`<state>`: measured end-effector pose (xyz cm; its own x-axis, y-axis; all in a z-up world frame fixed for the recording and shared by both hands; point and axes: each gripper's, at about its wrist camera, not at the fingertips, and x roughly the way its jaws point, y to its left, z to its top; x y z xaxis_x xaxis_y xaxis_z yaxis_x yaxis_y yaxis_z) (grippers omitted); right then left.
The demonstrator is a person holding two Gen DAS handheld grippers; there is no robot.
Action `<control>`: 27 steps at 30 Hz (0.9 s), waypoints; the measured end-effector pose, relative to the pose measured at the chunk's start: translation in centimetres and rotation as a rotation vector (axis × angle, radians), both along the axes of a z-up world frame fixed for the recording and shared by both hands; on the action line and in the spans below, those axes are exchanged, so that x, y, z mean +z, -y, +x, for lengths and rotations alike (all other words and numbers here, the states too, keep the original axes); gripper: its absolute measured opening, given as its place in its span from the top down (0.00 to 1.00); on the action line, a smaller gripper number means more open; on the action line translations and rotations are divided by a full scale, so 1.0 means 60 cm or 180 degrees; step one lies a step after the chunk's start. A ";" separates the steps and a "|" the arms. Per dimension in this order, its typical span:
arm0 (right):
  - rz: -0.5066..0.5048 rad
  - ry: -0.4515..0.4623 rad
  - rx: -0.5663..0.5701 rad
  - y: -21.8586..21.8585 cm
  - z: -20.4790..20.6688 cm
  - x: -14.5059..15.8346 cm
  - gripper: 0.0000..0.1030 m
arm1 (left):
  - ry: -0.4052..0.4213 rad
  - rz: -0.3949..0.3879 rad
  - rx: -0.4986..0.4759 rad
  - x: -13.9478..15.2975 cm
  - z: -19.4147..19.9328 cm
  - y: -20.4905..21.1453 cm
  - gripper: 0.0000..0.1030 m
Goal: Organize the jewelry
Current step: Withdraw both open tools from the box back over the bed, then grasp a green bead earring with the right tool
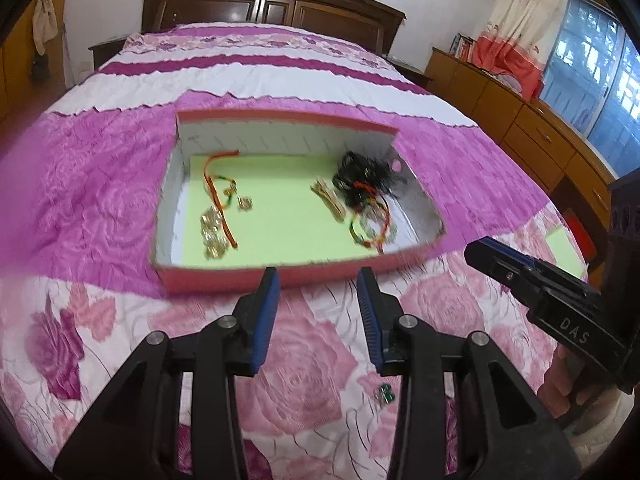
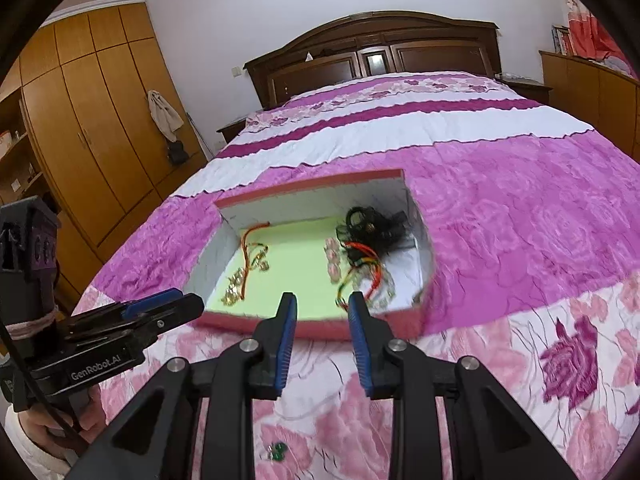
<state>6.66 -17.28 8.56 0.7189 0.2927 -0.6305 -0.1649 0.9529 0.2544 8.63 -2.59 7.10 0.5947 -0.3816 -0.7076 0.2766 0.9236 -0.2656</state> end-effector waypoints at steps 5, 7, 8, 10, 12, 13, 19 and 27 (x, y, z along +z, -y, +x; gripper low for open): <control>-0.0084 -0.0015 -0.0024 0.010 -0.026 -0.009 0.72 | -0.0087 -0.0008 -0.0098 -0.014 -0.025 0.010 0.69; -0.0124 -0.0010 -0.0026 0.013 -0.038 -0.012 0.72 | -0.0127 -0.0018 -0.0137 -0.019 -0.031 0.014 0.69; -0.0142 -0.0010 -0.0026 0.015 -0.044 -0.014 0.72 | -0.0146 -0.0010 -0.0148 -0.023 -0.034 0.016 0.69; -0.0156 -0.0024 -0.0015 0.017 -0.053 -0.017 0.71 | -0.0180 0.0011 -0.0153 -0.029 -0.037 0.018 0.69; -0.0158 -0.0046 0.0002 0.018 -0.062 -0.023 0.71 | -0.0215 0.0022 -0.0149 -0.036 -0.040 0.018 0.69; -0.0164 -0.0059 0.0010 0.018 -0.066 -0.026 0.71 | -0.0228 0.0024 -0.0145 -0.038 -0.042 0.017 0.69; -0.0176 -0.0175 0.0036 0.013 -0.086 -0.053 0.71 | -0.0277 0.0044 -0.0116 -0.050 -0.052 0.008 0.69; -0.0189 -0.0284 0.0102 -0.005 -0.103 -0.082 0.71 | -0.0300 0.0117 0.0009 -0.067 -0.064 -0.006 0.69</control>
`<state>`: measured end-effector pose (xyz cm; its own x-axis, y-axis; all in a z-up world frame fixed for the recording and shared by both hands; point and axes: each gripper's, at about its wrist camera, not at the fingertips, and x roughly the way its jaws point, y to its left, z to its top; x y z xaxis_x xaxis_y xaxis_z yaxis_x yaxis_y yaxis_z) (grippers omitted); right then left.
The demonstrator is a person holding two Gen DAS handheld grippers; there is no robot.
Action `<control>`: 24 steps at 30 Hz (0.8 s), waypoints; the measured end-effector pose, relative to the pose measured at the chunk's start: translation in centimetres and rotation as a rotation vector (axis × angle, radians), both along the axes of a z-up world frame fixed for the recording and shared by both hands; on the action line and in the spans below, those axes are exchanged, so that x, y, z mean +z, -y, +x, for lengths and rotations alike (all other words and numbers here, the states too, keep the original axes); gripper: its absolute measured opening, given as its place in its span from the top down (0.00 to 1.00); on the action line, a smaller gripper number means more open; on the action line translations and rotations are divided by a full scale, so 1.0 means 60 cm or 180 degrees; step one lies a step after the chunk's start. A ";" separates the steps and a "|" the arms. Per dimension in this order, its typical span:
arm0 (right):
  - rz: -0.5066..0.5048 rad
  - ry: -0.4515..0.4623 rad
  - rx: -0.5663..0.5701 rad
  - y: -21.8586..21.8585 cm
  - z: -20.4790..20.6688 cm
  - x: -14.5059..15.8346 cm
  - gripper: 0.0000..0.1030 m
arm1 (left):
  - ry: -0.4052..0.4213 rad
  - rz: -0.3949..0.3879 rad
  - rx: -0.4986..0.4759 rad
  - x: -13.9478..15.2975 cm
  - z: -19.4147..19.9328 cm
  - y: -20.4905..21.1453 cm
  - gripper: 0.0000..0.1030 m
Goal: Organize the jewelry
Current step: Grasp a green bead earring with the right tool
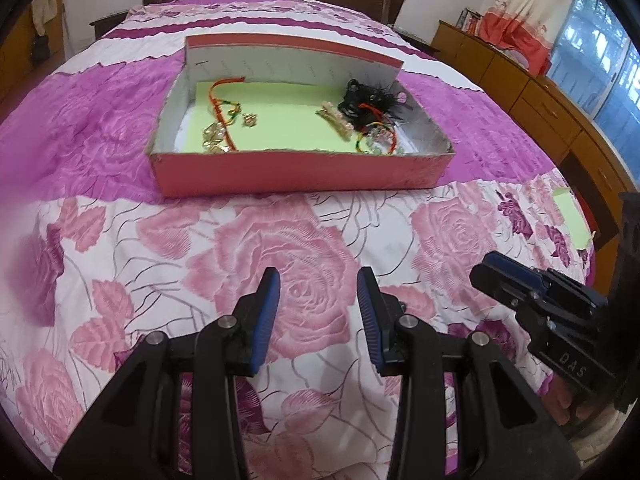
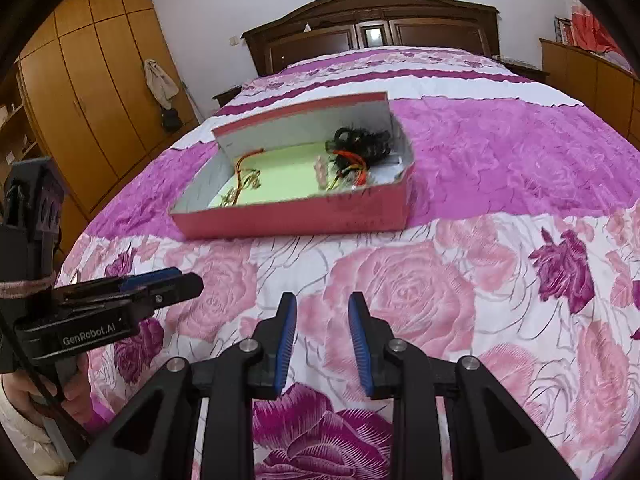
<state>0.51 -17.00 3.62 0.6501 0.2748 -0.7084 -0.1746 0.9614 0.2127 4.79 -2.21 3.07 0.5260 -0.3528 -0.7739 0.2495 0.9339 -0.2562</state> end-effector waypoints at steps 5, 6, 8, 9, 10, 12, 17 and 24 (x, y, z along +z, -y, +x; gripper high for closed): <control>0.0009 -0.0020 0.0115 -0.021 -0.010 -0.015 0.71 | -0.0002 0.0025 0.0096 -0.008 -0.007 -0.013 0.69; 0.0007 -0.0026 0.0142 -0.025 -0.012 -0.018 0.71 | -0.0006 0.0021 0.0109 -0.010 -0.006 -0.016 0.69; -0.0012 -0.0030 0.0207 -0.035 -0.015 -0.025 0.71 | -0.0013 0.0012 0.0134 -0.012 -0.007 -0.020 0.69; -0.0032 -0.0031 0.0251 -0.042 -0.016 -0.029 0.71 | -0.0015 0.0009 0.0149 -0.013 -0.008 -0.023 0.69; -0.0052 -0.0034 0.0283 -0.048 -0.017 -0.033 0.71 | -0.0014 0.0006 0.0165 -0.013 -0.009 -0.025 0.69; -0.0072 -0.0045 0.0350 -0.057 -0.019 -0.040 0.73 | -0.0012 0.0002 0.0193 -0.014 -0.010 -0.030 0.69; -0.0142 -0.0063 0.0446 -0.073 -0.020 -0.057 0.75 | -0.0026 -0.0007 0.0259 -0.018 -0.009 -0.040 0.69; -0.0169 -0.0023 0.0461 -0.078 -0.015 -0.070 0.80 | -0.0037 -0.0018 0.0298 -0.023 -0.010 -0.046 0.69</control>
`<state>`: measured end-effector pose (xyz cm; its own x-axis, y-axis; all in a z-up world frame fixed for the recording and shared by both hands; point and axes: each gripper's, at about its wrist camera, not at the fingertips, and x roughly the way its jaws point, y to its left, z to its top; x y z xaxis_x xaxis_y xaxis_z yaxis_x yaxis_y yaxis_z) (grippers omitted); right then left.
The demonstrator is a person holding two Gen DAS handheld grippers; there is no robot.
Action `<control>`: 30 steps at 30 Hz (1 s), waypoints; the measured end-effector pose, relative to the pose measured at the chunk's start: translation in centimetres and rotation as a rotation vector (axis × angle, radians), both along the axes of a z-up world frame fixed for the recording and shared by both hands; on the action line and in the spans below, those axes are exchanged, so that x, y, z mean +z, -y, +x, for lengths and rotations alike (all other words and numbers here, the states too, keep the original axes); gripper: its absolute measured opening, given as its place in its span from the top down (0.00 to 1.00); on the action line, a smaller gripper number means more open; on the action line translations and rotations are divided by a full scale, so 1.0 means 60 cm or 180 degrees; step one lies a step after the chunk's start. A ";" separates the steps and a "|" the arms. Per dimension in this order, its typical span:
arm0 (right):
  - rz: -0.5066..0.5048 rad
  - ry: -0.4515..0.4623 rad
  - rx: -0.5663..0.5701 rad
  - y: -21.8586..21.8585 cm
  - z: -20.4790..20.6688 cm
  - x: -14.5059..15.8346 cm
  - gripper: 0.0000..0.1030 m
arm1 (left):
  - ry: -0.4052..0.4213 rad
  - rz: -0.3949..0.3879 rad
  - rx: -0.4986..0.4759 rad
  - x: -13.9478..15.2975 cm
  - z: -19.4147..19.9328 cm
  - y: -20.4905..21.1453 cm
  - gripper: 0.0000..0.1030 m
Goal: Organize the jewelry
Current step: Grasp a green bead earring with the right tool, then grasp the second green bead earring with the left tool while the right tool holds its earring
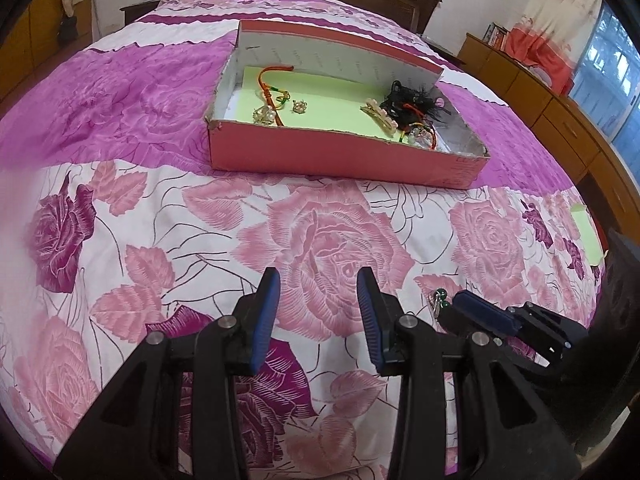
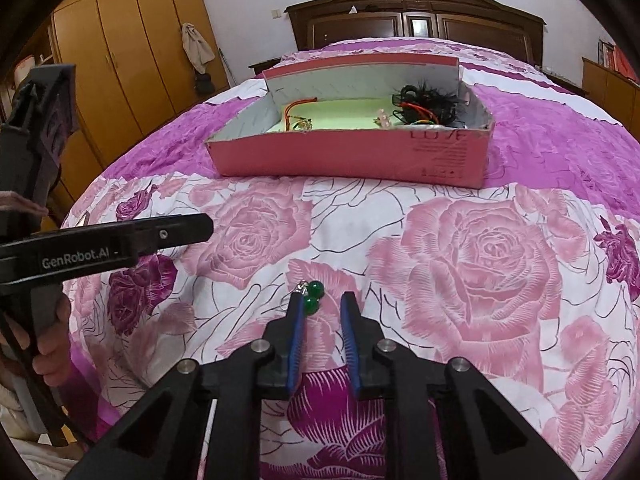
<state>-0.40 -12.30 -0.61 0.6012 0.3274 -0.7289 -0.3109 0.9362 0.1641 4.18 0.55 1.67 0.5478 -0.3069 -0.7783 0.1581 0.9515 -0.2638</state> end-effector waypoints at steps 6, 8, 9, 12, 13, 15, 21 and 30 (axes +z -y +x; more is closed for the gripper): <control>-0.0111 0.0067 0.0056 -0.017 -0.001 -0.009 0.81 | -0.0009 -0.0003 0.0012 -0.001 -0.001 -0.002 0.69; -0.0154 0.0090 0.0052 -0.019 -0.002 -0.010 0.89 | -0.0007 -0.0001 0.0016 -0.001 -0.001 -0.003 0.69; -0.0152 0.0097 0.0054 -0.019 -0.003 -0.009 0.89 | -0.0007 -0.0001 0.0017 -0.001 -0.002 -0.003 0.69; -0.0132 0.0165 0.0057 -0.014 -0.009 0.000 0.89 | -0.0006 -0.0008 0.0022 -0.001 -0.002 -0.004 0.69; -0.0129 0.0193 0.0064 -0.013 -0.012 0.005 0.89 | -0.0004 -0.0008 0.0023 -0.001 -0.002 -0.004 0.69; -0.0131 0.0237 0.0075 -0.011 -0.017 0.014 0.89 | -0.0004 -0.0009 0.0022 -0.001 -0.003 -0.004 0.69; -0.0103 0.0399 0.0005 0.008 -0.032 0.043 0.89 | 0.0008 -0.0013 -0.0002 0.003 -0.004 0.000 0.69; -0.0059 0.0531 -0.0262 0.045 -0.030 0.066 0.89 | 0.0093 -0.0049 -0.0111 0.008 -0.014 0.025 0.69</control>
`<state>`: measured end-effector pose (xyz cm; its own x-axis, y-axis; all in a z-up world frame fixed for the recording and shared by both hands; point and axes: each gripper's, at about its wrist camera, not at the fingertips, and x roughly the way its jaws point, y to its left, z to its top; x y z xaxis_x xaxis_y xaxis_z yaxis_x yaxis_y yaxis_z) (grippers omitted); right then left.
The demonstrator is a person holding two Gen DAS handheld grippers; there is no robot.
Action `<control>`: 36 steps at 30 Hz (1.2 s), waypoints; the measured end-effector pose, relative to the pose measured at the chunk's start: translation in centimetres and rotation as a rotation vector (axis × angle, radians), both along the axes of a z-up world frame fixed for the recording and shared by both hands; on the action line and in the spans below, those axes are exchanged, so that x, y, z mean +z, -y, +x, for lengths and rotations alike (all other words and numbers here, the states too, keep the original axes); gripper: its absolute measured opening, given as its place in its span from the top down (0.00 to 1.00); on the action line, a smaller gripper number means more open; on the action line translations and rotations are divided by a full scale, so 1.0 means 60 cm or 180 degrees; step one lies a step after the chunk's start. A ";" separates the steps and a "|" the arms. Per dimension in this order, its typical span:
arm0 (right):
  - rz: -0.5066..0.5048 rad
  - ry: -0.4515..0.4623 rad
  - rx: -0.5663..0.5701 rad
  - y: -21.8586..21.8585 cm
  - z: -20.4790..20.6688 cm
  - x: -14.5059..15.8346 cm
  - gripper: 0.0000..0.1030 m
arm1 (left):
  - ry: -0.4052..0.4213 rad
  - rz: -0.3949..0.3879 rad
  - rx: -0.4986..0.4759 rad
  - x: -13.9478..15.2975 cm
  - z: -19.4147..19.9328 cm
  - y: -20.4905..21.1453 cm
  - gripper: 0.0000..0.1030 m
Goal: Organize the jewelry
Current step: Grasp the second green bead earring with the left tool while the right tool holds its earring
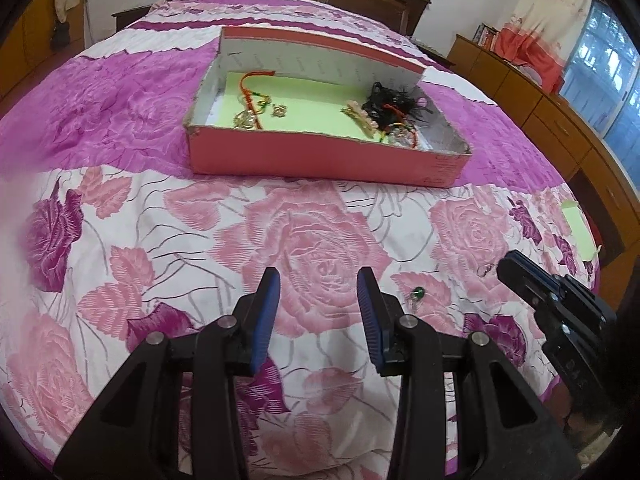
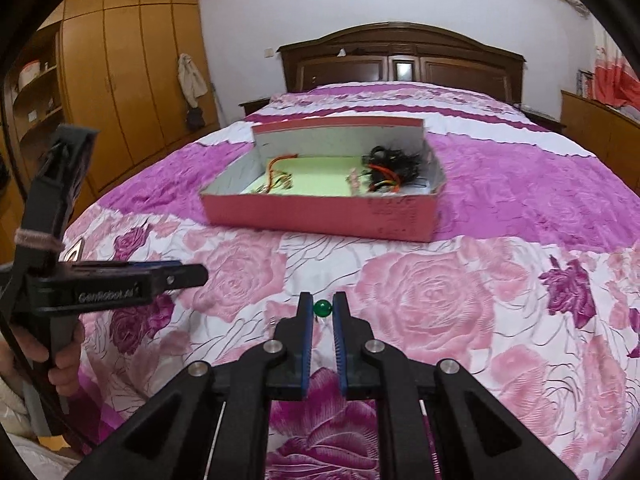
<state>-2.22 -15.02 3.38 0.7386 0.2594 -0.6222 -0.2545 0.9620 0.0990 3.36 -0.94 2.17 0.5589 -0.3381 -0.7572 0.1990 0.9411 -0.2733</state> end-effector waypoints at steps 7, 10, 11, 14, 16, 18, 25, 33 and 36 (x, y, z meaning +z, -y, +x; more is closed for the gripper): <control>-0.0072 0.0101 -0.0123 0.013 0.001 0.002 0.89 | 0.0173 -0.0085 -0.0054 0.000 -0.018 0.030 0.70; -0.0078 0.0134 -0.0171 0.020 0.001 0.003 0.89 | 0.0227 -0.0098 -0.0086 -0.005 -0.024 0.046 0.70; -0.0078 0.0140 -0.0189 0.023 0.001 0.003 0.89 | 0.0242 -0.0092 -0.0101 -0.007 -0.026 0.051 0.70; -0.0073 0.0145 -0.0234 0.030 0.002 0.002 0.89 | 0.0293 -0.0070 -0.0154 -0.009 -0.032 0.067 0.70; -0.0067 0.0144 -0.0262 0.035 0.003 0.001 0.89 | 0.0314 -0.0068 -0.0199 -0.011 -0.034 0.078 0.70; -0.0065 0.0146 -0.0286 0.041 0.003 0.001 0.89 | 0.0328 -0.0082 -0.0244 -0.013 -0.038 0.087 0.71; -0.0041 0.0153 -0.0356 0.056 0.002 -0.001 0.89 | 0.0340 -0.0089 -0.0369 -0.026 -0.038 0.116 0.81; -0.0004 0.0155 -0.0402 0.069 -0.003 -0.005 0.89 | 0.0213 -0.0074 -0.0292 -0.048 -0.028 0.116 0.88; 0.0010 0.0153 -0.0422 0.074 -0.003 -0.007 0.89 | 0.0233 0.0009 -0.0292 -0.051 -0.030 0.122 0.91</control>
<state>-2.40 -19.45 2.96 0.7955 0.1595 -0.5846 -0.1297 0.9872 0.0930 1.59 -8.25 -0.89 0.5796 -0.3882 -0.7165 0.3036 0.9188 -0.2523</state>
